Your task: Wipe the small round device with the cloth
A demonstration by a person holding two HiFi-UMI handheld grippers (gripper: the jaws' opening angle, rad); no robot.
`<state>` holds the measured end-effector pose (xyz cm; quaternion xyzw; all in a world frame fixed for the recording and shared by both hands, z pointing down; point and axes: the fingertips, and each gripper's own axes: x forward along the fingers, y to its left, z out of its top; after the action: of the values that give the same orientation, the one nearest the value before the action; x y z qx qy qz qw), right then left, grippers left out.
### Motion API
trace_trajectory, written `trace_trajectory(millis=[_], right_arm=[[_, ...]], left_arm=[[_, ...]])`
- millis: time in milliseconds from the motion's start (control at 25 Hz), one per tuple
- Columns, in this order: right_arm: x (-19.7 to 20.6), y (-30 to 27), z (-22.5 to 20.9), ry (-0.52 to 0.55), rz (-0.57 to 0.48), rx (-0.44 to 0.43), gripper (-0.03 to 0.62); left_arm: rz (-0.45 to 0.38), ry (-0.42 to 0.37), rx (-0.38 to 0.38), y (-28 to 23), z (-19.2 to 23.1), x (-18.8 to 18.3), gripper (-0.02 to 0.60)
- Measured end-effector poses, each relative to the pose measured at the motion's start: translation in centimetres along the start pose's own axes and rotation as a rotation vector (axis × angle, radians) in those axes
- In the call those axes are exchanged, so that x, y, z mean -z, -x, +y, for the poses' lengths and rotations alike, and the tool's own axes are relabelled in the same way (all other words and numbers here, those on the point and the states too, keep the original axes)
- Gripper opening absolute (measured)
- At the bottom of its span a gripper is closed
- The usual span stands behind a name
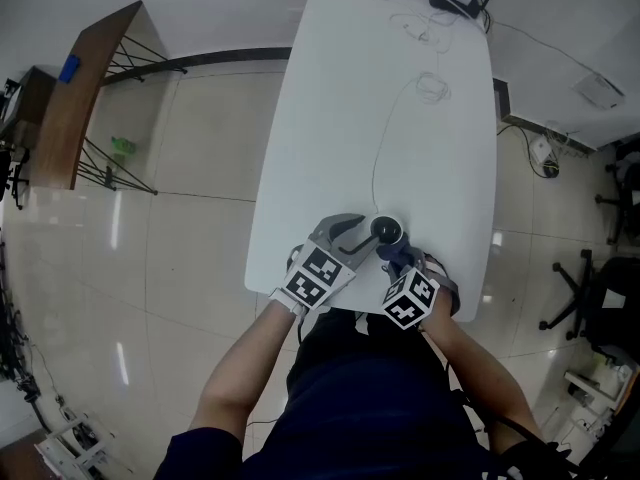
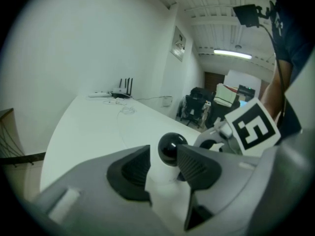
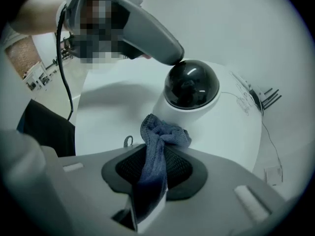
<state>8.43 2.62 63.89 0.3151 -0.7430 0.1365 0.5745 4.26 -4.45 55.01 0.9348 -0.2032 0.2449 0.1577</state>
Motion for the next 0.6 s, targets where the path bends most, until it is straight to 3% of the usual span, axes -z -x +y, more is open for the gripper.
trace_trajectory(millis=[160, 480, 600], right_arm=[[-0.9, 0.5, -3.0, -0.047, -0.038, 0.061, 0.112], [-2.0, -0.2, -7.6, 0.002, -0.05, 0.121, 0.112], [-1.8, 0.9, -8.1, -0.027, -0.08, 0.136, 0.112]], left_arm=[[0.021, -0.048, 0.087, -0.8, -1.3, -0.2, 0.201], [0.057, -0.066, 0.076, -1.9, -1.9, 0.0, 0.199], [0.039, -0.034, 0.062, -1.7, -1.8, 0.1, 0.199]])
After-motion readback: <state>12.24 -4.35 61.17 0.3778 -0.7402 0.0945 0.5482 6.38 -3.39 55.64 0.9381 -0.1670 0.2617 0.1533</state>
